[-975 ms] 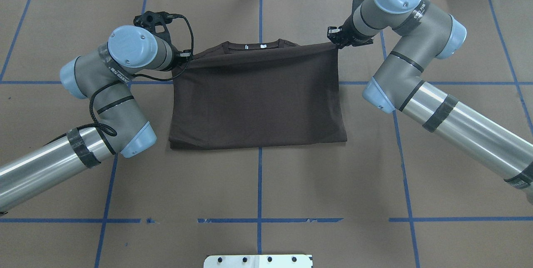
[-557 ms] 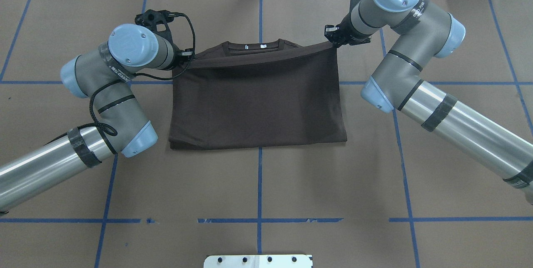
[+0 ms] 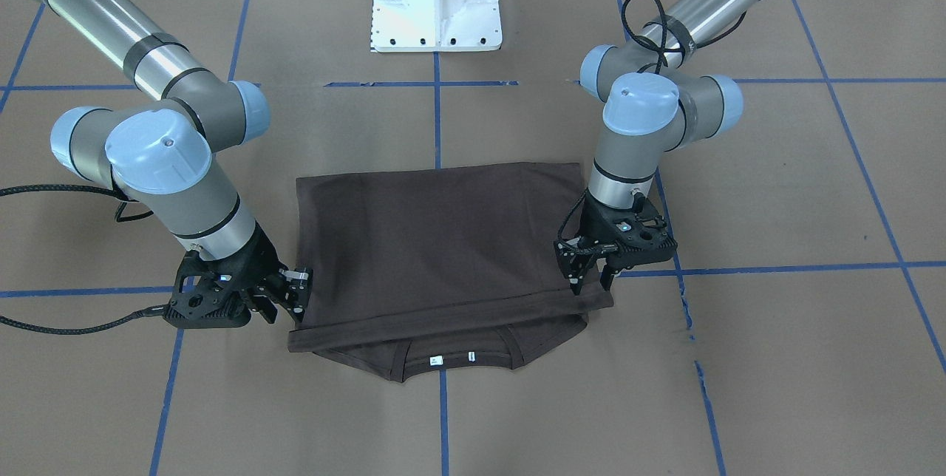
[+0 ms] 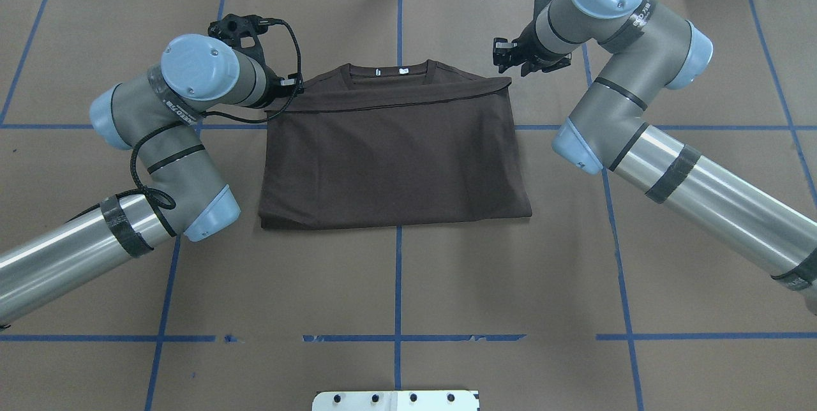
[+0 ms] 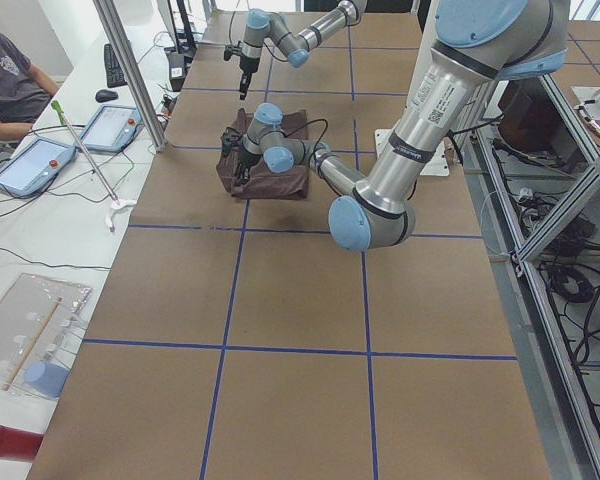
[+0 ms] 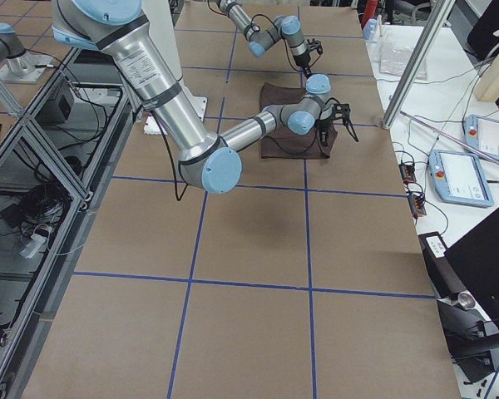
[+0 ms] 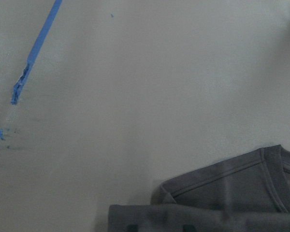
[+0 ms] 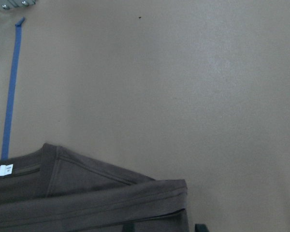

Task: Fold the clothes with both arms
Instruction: 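Lower the hem onto the collar and open both grippers, then raise the left gripper away while the right gripper moves to the folded shirt's side edge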

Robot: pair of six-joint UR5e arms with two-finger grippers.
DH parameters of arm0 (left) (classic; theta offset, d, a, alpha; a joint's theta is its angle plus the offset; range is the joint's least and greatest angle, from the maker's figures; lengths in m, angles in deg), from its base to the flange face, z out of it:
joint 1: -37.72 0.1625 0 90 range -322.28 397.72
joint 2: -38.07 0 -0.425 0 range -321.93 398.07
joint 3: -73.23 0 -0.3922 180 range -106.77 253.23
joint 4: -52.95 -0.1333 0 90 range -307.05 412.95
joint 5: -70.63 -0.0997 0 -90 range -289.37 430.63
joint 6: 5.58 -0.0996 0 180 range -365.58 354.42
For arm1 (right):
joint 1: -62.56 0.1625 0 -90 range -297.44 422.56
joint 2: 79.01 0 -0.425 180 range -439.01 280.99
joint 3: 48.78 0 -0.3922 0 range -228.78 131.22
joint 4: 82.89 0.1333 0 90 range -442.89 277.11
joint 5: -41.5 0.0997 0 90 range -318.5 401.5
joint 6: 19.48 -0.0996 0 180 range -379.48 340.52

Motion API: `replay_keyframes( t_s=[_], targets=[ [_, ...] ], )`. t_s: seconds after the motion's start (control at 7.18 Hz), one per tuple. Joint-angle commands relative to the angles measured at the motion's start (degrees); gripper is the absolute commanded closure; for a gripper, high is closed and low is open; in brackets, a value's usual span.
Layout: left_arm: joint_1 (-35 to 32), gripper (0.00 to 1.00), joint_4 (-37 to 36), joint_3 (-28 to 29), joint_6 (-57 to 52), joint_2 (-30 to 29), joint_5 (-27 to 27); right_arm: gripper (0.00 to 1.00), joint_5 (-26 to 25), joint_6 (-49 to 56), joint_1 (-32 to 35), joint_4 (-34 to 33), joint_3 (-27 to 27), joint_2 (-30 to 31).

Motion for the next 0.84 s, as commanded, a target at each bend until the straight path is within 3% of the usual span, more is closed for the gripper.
replay_keyframes(
  t_s=[0.0,0.14,0.42,0.7],
  targets=[
    [-1.3,0.0,1.7,-3.1,-0.1,0.7,0.8,0.0,3.8,-0.4,-1.0,-0.2,7.1,4.3],
    [-2.7,0.0,1.3,-4.6,-1.8,1.1,4.2,0.0,3.8,-0.6,-3.1,-0.5,12.7,9.0],
    [-4.0,0.0,2.5,-9.3,-6.8,5.5,5.7,0.0,3.5,-0.9,-8.0,-0.5,20.9,17.6],
    [-4.0,0.0,2.1,-10.7,-6.4,5.8,5.6,0.0,0.6,-0.8,-13.1,-0.3,20.2,18.0]
  ],
)
